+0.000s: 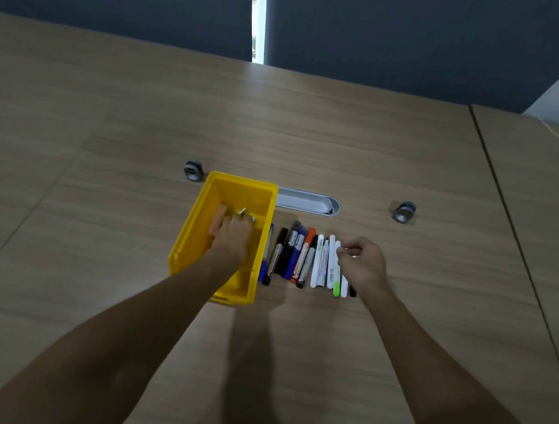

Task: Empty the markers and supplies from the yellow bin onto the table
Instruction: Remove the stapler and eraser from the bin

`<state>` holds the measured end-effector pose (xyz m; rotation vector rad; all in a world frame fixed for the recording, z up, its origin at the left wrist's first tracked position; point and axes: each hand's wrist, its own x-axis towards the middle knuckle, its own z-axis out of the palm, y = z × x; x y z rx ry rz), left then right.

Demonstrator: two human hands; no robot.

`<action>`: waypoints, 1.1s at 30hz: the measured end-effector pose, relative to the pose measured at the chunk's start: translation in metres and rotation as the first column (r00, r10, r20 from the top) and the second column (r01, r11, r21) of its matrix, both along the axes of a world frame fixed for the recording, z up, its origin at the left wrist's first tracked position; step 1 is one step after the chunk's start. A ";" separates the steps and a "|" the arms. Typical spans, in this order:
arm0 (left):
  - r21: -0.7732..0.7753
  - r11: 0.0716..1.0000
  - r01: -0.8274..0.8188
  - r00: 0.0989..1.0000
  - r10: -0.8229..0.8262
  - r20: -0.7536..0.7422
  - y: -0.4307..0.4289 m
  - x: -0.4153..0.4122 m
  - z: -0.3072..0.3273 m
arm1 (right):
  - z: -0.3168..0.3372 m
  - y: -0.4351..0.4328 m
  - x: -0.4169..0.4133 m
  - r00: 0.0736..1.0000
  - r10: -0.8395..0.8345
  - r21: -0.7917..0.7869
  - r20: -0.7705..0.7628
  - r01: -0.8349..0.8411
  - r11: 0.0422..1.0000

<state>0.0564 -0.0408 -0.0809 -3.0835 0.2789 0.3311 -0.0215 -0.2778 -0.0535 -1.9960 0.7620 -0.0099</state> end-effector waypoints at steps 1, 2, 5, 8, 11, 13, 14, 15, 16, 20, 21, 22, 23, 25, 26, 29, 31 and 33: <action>0.018 1.000 0.003 1.000 -0.003 0.000 0.001 0.001 -0.004 | 0.000 0.001 0.000 1.000 0.000 0.002 -0.002 0.000 1.000; 0.018 1.000 -0.002 1.000 0.001 0.008 0.001 0.004 -0.007 | 0.000 0.002 0.001 1.000 0.001 0.006 -0.004 -0.001 1.000; 0.059 0.998 0.008 1.000 -0.009 0.017 0.001 0.011 -0.012 | -0.002 0.005 0.002 1.000 0.002 0.028 -0.001 -0.002 1.000; 0.078 0.997 0.012 1.000 -0.013 0.013 0.003 0.019 -0.010 | -0.003 0.013 0.007 1.000 0.002 0.053 0.025 -0.003 0.999; 0.100 0.994 0.036 0.999 -0.038 0.012 0.008 0.024 -0.009 | -0.002 0.020 0.013 0.999 0.005 0.054 0.038 -0.008 0.999; 0.076 0.997 0.013 1.000 -0.014 0.010 0.010 0.024 -0.008 | -0.002 0.023 0.016 0.999 0.004 0.052 0.041 -0.006 0.999; 0.056 0.998 -0.004 1.000 0.004 0.002 0.010 0.023 -0.007 | -0.002 0.025 0.017 0.999 0.000 0.053 0.043 -0.003 0.999; 0.046 0.999 -0.004 1.000 0.004 0.002 0.010 0.022 -0.007 | -0.002 0.027 0.018 0.999 -0.003 0.057 0.046 0.000 0.998; 0.042 0.999 0.003 1.000 -0.002 -0.009 0.010 0.020 -0.007 | -0.002 0.030 0.019 0.999 -0.003 0.060 0.049 0.000 0.998; -0.031 0.999 -0.020 0.994 0.017 -0.104 0.011 0.018 -0.004 | 0.001 0.041 0.021 0.998 0.016 0.051 0.055 -0.019 0.999; -0.043 0.999 -0.016 0.994 0.011 -0.113 0.012 0.017 -0.002 | 0.003 0.043 0.022 0.998 0.017 0.046 0.064 -0.020 0.999; -0.076 0.997 -0.026 0.994 0.017 -0.109 0.013 0.015 0.001 | 0.005 0.045 0.023 0.997 0.015 0.039 0.080 -0.019 0.999; -0.108 0.994 -0.030 0.996 0.021 -0.085 0.015 0.013 0.004 | 0.008 0.047 0.024 0.995 0.009 0.031 0.104 -0.013 0.999; -0.280 0.955 -0.094 0.996 0.087 -0.037 0.021 0.009 0.015 | 0.015 0.053 0.031 0.983 0.007 0.002 0.183 -0.007 1.000; -0.377 0.917 -0.132 0.991 0.136 -0.016 0.024 0.006 0.024 | 0.019 0.058 0.035 0.972 0.020 -0.019 0.233 -0.015 1.000; -0.612 0.780 -0.131 0.956 0.263 0.131 0.045 0.003 0.055 | 0.032 0.081 0.056 0.923 0.133 -0.149 0.361 -0.084 0.985; -0.700 0.703 -0.122 0.907 0.365 0.208 0.064 0.003 0.076 | 0.039 0.101 0.071 0.883 0.236 -0.284 0.406 -0.123 0.951; -0.745 0.649 -0.156 0.852 0.470 0.231 0.090 0.004 0.089 | 0.043 0.125 0.085 0.853 0.342 -0.377 0.394 -0.190 0.907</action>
